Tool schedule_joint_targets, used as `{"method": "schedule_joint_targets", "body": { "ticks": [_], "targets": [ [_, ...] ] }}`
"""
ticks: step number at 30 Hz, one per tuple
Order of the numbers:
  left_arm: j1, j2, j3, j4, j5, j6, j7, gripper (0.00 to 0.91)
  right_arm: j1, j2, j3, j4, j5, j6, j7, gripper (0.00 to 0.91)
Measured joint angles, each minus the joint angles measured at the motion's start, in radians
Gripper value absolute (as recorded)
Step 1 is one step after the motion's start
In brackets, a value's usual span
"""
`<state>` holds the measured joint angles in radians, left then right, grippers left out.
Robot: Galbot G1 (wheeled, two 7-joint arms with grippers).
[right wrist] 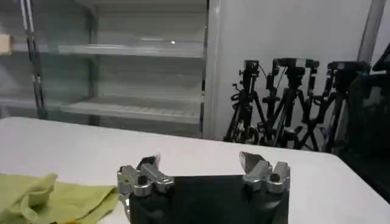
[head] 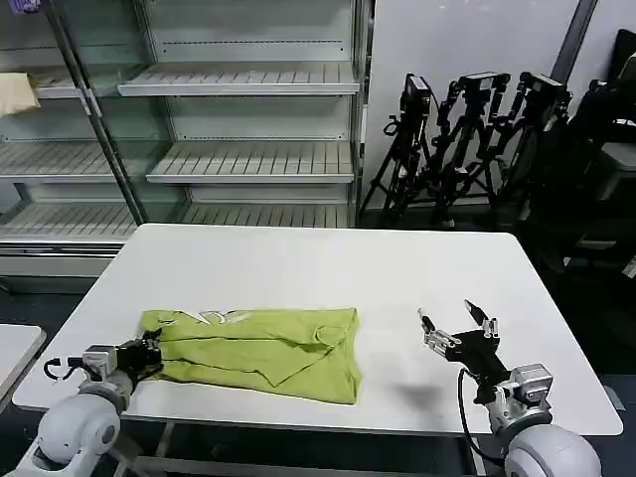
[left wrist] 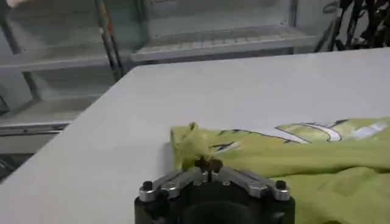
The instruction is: Fold and organize the clothes.
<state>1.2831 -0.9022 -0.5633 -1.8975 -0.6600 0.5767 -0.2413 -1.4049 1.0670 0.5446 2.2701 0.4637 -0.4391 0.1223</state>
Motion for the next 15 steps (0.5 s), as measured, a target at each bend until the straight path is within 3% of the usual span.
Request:
{"method": "schedule_joint_targets", "body": {
  "ticks": [15],
  "targets": [
    [-0.019,0.035,-0.089,-0.025,0.264,-0.063,0.052,0.010,-0.011,-0.008,0.019,0.032,-0.004,-0.008,0.008,0.907]
  ]
}}
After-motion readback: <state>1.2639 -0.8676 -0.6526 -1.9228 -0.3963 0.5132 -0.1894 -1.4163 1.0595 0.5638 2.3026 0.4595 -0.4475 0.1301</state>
